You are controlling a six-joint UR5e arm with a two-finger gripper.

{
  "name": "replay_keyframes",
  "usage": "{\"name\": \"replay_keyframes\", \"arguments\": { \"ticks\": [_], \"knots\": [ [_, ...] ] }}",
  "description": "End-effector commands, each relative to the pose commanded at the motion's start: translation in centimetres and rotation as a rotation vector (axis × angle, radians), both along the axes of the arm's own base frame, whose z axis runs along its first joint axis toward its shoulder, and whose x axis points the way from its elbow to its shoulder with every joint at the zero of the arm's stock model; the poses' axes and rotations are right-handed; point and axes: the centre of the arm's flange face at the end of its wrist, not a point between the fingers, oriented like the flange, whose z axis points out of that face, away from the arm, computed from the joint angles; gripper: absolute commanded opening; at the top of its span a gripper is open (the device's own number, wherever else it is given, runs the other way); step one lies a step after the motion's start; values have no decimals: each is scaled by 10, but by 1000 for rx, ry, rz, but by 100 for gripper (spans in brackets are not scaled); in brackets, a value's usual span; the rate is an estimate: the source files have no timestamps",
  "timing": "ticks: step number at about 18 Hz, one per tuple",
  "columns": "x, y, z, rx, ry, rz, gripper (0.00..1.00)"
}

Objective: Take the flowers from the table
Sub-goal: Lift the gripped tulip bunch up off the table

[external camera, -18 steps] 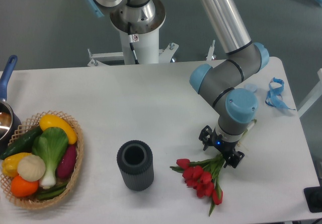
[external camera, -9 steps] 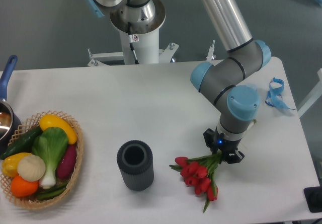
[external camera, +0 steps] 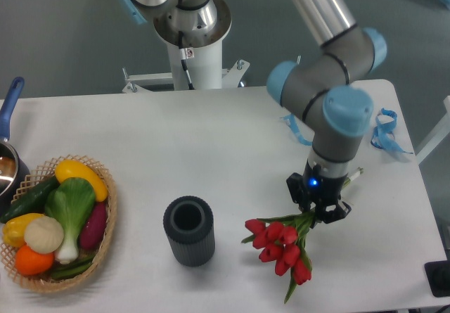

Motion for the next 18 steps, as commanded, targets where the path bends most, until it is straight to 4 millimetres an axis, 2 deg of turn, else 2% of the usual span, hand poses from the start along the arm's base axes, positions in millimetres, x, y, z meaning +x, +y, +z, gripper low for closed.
{"name": "replay_keyframes", "arguments": {
  "ticks": [3, 4, 7, 11, 18],
  "knots": [
    [6, 0, 36, 152, -71, 22, 29],
    [10, -4, 51, 194, -81, 21, 29],
    [18, -13, 80, 288, -98, 5, 29],
    [15, -21, 96, 418, -190, -1, 29],
    [8, -30, 102, 465, -205, -4, 29]
  ]
}}
